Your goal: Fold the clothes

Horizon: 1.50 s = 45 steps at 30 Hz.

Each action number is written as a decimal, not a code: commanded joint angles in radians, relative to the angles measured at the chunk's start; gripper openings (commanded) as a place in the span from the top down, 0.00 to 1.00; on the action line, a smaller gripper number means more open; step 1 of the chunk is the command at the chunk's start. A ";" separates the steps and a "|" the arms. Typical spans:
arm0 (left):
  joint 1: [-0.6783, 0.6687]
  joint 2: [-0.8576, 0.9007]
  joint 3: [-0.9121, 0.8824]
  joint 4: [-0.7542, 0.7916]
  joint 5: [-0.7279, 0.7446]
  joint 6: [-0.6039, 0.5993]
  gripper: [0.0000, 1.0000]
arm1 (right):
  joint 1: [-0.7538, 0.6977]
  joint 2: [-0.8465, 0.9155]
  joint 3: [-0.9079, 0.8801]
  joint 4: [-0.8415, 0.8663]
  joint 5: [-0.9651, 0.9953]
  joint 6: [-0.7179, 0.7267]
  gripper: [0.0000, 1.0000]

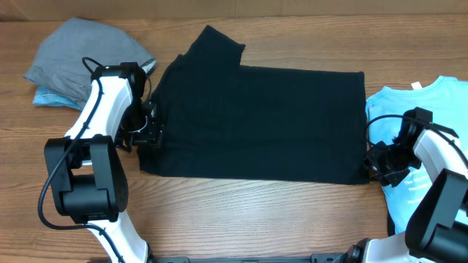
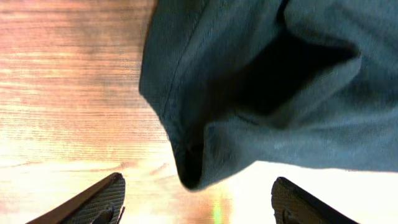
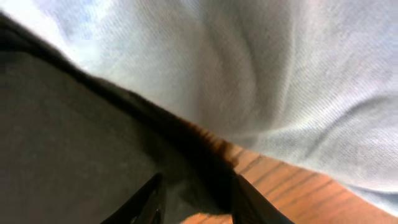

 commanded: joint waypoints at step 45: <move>-0.002 -0.314 0.310 -0.152 0.228 -0.243 0.00 | -0.007 -0.363 0.233 -0.108 -0.404 -0.161 0.27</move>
